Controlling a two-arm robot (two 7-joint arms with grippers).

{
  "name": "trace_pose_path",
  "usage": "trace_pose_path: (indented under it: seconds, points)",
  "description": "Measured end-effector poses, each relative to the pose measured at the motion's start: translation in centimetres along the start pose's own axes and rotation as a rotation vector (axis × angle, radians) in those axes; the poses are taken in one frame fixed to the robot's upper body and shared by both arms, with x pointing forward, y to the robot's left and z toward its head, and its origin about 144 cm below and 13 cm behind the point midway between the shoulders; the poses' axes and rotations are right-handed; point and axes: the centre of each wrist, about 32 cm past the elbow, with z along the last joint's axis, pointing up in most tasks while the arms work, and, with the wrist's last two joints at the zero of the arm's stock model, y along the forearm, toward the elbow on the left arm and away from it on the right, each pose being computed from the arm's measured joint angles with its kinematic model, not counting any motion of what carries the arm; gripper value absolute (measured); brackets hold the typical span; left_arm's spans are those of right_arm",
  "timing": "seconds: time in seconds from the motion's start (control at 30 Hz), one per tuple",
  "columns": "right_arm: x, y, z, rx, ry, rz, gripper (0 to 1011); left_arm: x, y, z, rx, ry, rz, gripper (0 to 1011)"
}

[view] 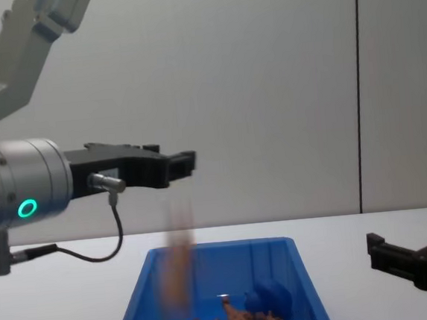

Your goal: Pick up the two dolls from the table and place them into the box.

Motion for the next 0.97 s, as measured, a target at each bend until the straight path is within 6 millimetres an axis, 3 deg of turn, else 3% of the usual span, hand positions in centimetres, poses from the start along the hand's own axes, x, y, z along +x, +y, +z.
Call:
trace_pose_path:
  seconds: [0.07, 0.27, 0.5, 0.6, 0.97]
  points:
    - [0.0, 0.0, 0.0, 0.000, 0.000, 0.000, 1001, 0.2, -0.2, -0.3, -0.007, 0.009, -0.031, 538]
    - [0.0, 0.0, 0.0, 0.000, 0.000, 0.000, 1001, 0.4, -0.6, -0.8, -0.026, 0.030, -0.100, 778]
    - [0.0, 0.0, 0.0, 0.000, 0.000, 0.000, 1001, 0.6, -0.9, -1.3, -0.037, 0.043, -0.144, 959]
    - [0.0, 0.0, 0.0, 0.000, 0.000, 0.000, 1001, 0.6, -0.9, -1.3, -0.040, 0.046, -0.153, 1001]
    - [0.0, 0.0, 0.0, 0.000, 0.000, 0.000, 1001, 0.7, -1.1, -1.6, -0.049, 0.055, -0.183, 1002]
